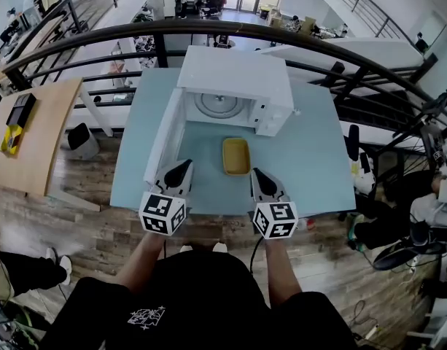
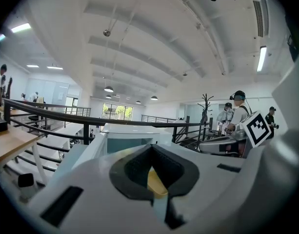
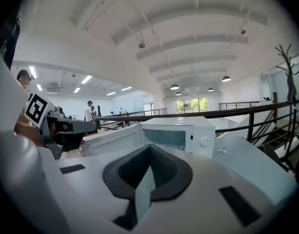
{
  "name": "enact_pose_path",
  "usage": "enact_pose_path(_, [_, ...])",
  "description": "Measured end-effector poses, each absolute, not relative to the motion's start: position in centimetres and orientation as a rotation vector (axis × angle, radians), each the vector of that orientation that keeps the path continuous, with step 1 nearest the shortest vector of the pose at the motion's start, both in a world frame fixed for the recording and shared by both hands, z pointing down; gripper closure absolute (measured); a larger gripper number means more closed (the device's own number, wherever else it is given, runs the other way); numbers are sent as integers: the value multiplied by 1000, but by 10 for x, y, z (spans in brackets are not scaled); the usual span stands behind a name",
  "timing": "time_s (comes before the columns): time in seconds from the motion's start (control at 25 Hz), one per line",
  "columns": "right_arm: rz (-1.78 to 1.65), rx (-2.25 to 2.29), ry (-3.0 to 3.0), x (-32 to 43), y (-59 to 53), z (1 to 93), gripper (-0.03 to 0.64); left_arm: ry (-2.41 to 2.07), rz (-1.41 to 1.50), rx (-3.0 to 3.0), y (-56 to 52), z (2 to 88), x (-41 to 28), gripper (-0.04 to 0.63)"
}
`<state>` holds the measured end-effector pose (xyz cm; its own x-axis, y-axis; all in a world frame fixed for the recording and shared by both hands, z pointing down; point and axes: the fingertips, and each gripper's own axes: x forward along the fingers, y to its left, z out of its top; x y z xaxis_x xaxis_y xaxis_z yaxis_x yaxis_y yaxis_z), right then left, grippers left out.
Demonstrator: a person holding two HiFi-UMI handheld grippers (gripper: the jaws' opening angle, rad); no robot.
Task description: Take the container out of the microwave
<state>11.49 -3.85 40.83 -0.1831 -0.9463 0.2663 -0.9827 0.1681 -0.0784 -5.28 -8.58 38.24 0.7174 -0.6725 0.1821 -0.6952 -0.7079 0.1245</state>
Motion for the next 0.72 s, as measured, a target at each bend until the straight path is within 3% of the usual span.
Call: enact_pose_path(0.72, [106,2062,-2373,128,-29,316,611,-1131,6,2829,-97,322,-56,588])
